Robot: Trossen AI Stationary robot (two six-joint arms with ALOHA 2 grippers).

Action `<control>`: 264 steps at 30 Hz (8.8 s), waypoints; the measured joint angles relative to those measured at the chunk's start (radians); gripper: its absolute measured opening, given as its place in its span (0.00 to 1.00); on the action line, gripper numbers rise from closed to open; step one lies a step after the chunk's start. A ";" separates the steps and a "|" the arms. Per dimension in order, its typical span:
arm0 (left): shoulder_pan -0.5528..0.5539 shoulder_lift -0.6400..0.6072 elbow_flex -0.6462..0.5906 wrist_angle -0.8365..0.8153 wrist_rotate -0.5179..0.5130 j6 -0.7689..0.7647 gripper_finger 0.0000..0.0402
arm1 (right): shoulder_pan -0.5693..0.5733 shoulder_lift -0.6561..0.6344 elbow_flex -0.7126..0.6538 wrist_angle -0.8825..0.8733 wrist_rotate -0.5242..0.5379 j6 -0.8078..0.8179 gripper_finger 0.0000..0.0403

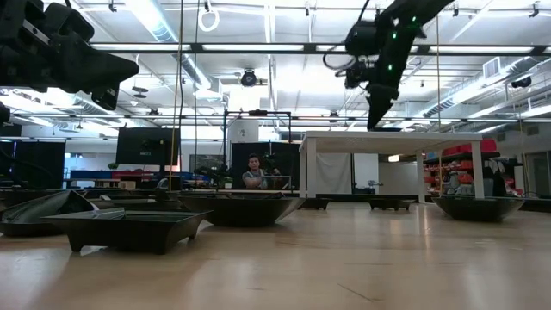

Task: Pick & Place Mini shaped plates
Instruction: Stack the black leaf shaped plate on the black leaf shaped plate on the shelf, then stack the black square plate on the black square plate on the shelf

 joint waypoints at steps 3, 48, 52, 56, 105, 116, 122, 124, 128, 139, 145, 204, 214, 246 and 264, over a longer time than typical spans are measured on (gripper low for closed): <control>0.000 0.000 0.000 0.000 0.000 -0.011 0.08 | 0.060 -0.062 0.001 -0.005 0.010 0.048 0.03; 0.000 0.000 0.000 -0.001 0.004 -0.037 0.08 | 0.543 -0.162 -0.622 0.137 -0.320 1.198 0.32; 0.000 0.000 0.000 -0.001 0.004 -0.037 0.08 | 0.535 -0.162 -0.623 0.124 -0.340 1.203 0.30; 0.000 0.000 0.000 -0.001 0.004 -0.037 0.08 | 0.534 -0.156 -0.623 0.123 -0.346 1.203 0.29; 0.000 0.000 0.000 -0.001 0.003 -0.037 0.08 | 0.535 -0.151 -0.689 0.246 -0.422 1.202 0.09; 0.000 0.000 0.000 -0.001 0.003 -0.037 0.08 | 0.535 -0.151 -0.562 0.225 -0.451 1.110 0.01; 0.000 0.000 0.000 -0.001 0.003 -0.037 0.08 | 0.528 -0.167 -0.406 0.156 -0.449 0.989 0.01; 0.000 0.000 0.000 -0.001 0.003 -0.037 0.08 | 0.511 -0.183 -0.344 0.119 -0.440 0.938 0.00; 0.000 0.000 0.000 -0.001 0.003 -0.037 0.08 | 0.439 -0.220 -0.182 -0.023 -0.353 0.835 0.00; 0.000 0.000 0.000 -0.001 0.003 -0.033 0.08 | -0.066 -0.209 0.165 -0.356 -0.074 0.545 0.00; 0.000 0.000 0.000 -0.001 0.003 -0.033 0.08 | -0.361 -0.132 0.163 -0.355 -0.179 0.387 0.00; 0.000 0.000 0.000 -0.001 0.003 -0.042 0.08 | -0.387 -0.004 0.265 -0.417 -0.318 0.350 0.36; 0.000 0.000 0.000 -0.001 0.003 -0.044 0.08 | -0.084 -0.043 0.128 -0.504 -0.320 0.333 0.28; 0.000 0.000 0.000 -0.001 0.003 -0.044 0.08 | -0.184 -0.043 -0.018 -0.232 -0.055 0.284 0.04; 0.000 0.000 0.000 -0.001 0.003 -0.050 0.08 | 0.179 -0.208 -0.018 -0.281 -0.159 0.422 0.04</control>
